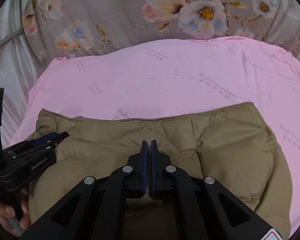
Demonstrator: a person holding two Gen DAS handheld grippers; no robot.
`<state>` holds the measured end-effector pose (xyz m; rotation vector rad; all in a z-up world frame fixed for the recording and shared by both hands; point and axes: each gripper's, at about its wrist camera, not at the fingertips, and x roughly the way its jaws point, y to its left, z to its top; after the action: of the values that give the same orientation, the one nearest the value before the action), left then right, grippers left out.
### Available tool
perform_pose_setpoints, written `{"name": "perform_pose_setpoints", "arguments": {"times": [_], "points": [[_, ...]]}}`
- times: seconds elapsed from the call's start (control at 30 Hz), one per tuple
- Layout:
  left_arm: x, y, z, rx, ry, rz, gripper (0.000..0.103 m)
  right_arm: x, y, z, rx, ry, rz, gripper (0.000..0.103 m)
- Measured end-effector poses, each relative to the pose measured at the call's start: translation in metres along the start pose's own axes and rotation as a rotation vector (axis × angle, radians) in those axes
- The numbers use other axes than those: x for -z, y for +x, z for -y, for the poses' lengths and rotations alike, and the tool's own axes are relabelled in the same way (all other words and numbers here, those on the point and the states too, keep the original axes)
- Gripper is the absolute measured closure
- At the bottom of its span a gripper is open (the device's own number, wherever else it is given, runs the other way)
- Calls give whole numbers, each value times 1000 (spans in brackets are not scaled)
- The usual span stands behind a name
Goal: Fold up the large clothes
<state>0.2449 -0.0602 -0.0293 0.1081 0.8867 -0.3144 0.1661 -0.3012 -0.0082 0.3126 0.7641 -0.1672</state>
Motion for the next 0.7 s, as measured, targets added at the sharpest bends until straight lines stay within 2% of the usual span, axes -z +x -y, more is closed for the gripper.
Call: {"name": "perform_pose_setpoints", "arguments": {"times": [0.23, 0.7], "points": [[9, 7, 8, -46, 21, 46, 72, 5, 13, -4, 25, -8, 3, 103], [12, 14, 12, -81, 43, 49, 72, 7, 19, -6, 43, -25, -13, 103]]}}
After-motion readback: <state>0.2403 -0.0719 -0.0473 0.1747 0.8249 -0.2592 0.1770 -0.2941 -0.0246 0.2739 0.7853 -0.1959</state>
